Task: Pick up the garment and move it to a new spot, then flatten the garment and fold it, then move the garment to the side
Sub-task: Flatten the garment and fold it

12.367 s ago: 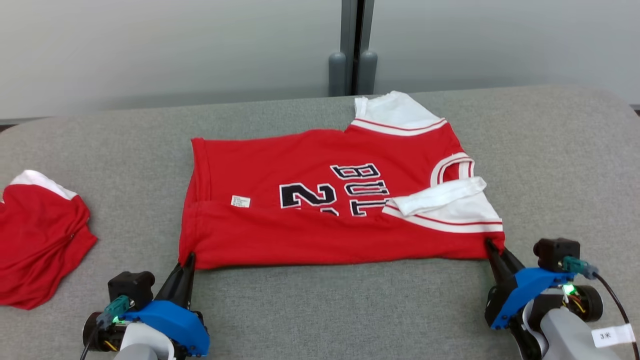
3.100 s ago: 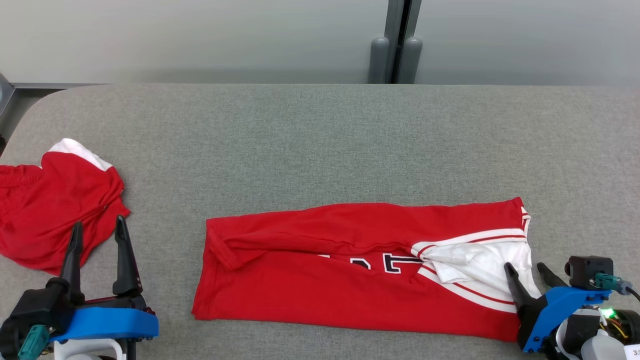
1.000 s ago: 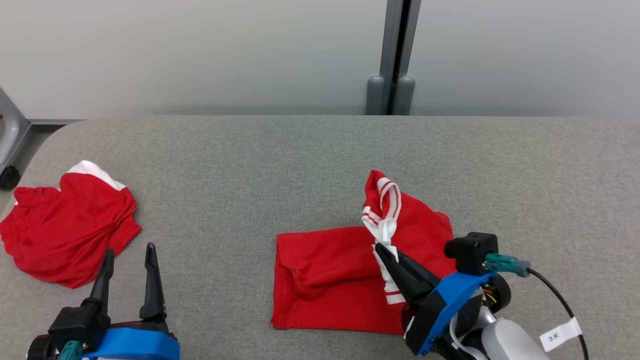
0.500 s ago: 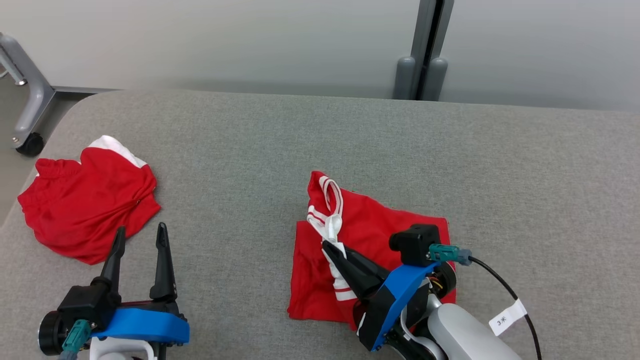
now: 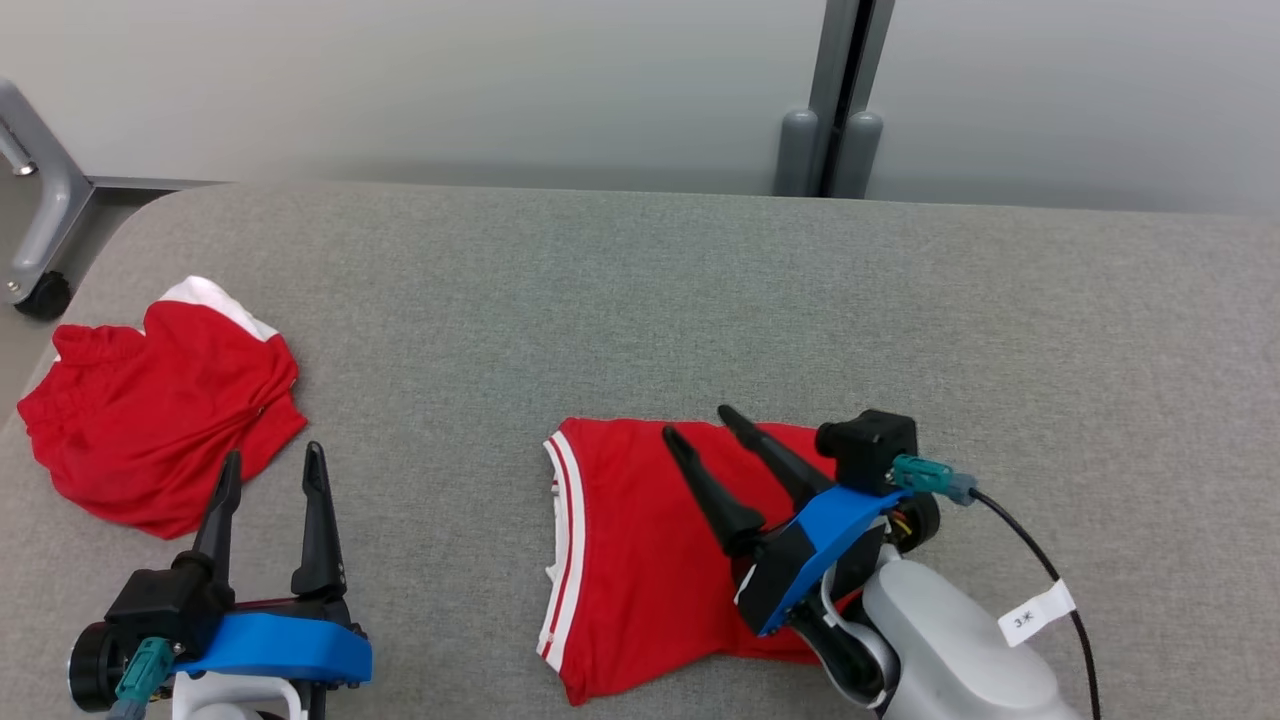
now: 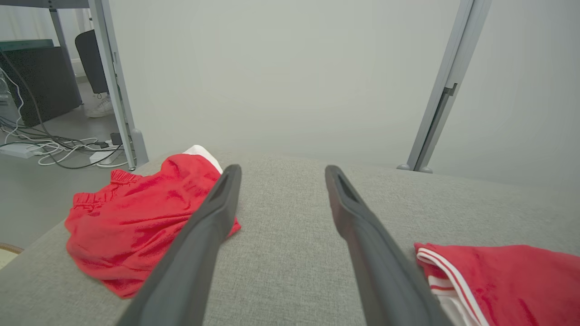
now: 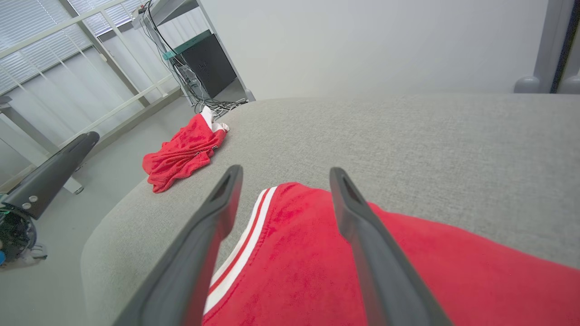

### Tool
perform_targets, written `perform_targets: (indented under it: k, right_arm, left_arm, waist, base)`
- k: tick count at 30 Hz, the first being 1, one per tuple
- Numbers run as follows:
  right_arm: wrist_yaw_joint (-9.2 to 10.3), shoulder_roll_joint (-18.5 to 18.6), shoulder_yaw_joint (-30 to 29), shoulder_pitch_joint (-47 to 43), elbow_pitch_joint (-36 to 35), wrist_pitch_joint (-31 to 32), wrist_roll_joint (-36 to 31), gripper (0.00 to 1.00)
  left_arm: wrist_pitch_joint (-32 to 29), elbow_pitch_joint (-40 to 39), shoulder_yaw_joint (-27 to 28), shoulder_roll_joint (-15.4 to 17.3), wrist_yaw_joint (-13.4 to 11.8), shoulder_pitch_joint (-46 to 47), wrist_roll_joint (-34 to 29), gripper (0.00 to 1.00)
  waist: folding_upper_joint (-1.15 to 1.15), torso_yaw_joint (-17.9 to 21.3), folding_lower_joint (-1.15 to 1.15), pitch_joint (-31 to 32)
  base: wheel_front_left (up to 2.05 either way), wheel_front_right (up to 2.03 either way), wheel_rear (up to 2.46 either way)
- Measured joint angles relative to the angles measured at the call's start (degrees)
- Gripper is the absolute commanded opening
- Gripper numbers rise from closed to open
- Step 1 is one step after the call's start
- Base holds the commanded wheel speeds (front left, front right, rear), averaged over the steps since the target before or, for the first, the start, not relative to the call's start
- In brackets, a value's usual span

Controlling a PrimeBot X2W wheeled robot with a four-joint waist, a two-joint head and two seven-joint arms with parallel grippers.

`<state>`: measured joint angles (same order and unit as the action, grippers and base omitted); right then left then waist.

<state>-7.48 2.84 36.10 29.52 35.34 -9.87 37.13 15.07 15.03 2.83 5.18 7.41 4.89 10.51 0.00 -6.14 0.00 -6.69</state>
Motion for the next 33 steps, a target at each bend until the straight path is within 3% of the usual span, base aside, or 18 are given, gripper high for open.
perform_targets:
  k: [5,10,20,33]
  right_arm:
    - [0.00,0.44,-6.50,1.02,2.46,-3.61,-4.72,1.00]
    - [0.00,3.08,-13.91,-0.26,0.47,-4.83,-9.71,1.00]
    - [0.00,4.14,-26.92,-10.64,-9.75,-5.10,-19.94,1.00]
    - [-0.01,0.80,-36.50,-24.16,-24.54,0.52,-27.92,1.00]
  left_arm:
    - [0.00,-0.23,0.26,0.07,0.00,-0.19,-0.15,1.00]
    - [0.00,-0.48,0.97,0.20,0.00,-1.19,-0.42,1.00]
    - [0.00,-1.54,1.98,0.18,0.00,-2.63,-1.32,1.00]
    - [0.00,-1.01,1.41,0.40,0.00,-4.83,-2.21,1.00]
  waist:
    - [0.00,1.80,0.00,0.92]
    - [0.00,3.87,0.00,1.88]
    - [0.00,7.70,0.00,3.49]
    - [0.00,8.46,0.00,5.80]
  base:
    - [0.00,0.00,0.00]
    - [0.00,0.00,0.00]
    - [0.00,0.00,0.00]
    - [0.00,0.00,0.00]
